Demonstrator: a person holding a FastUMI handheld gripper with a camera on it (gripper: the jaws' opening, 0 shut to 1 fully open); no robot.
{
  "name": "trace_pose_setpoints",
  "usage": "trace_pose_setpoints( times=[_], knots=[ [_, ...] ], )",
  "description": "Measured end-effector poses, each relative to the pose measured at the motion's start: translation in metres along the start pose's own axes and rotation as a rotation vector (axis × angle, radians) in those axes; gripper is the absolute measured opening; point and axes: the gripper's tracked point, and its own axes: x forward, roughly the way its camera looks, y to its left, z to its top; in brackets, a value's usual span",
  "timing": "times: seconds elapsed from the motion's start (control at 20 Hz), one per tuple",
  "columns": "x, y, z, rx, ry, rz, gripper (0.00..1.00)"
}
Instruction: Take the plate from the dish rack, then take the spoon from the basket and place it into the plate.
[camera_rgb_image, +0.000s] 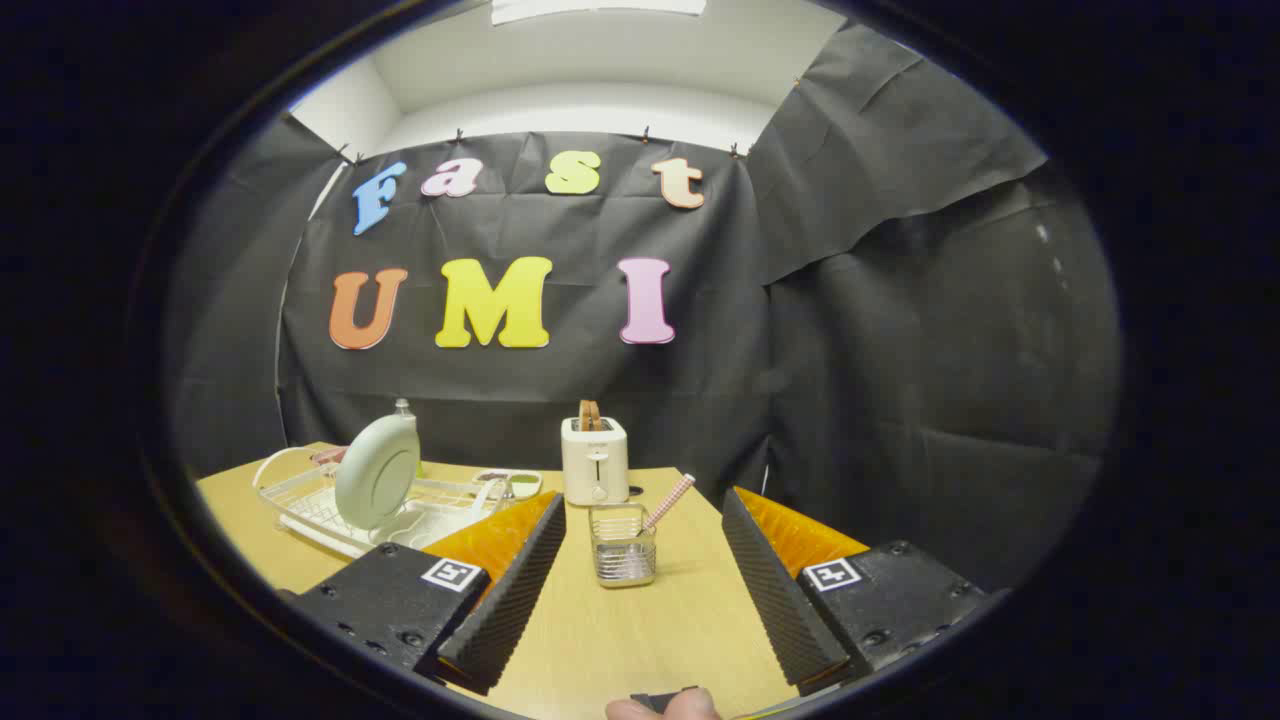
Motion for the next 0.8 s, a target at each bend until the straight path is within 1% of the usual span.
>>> trace_pose_setpoints(
  times=[0.25,0.8],
  knots=[
    [-0.003,0.004,0.01,-0.031,-0.025,-0.01,1.0],
    [-0.007,0.028,0.03,-0.048,-0.046,0.025,1.0]
  ],
)
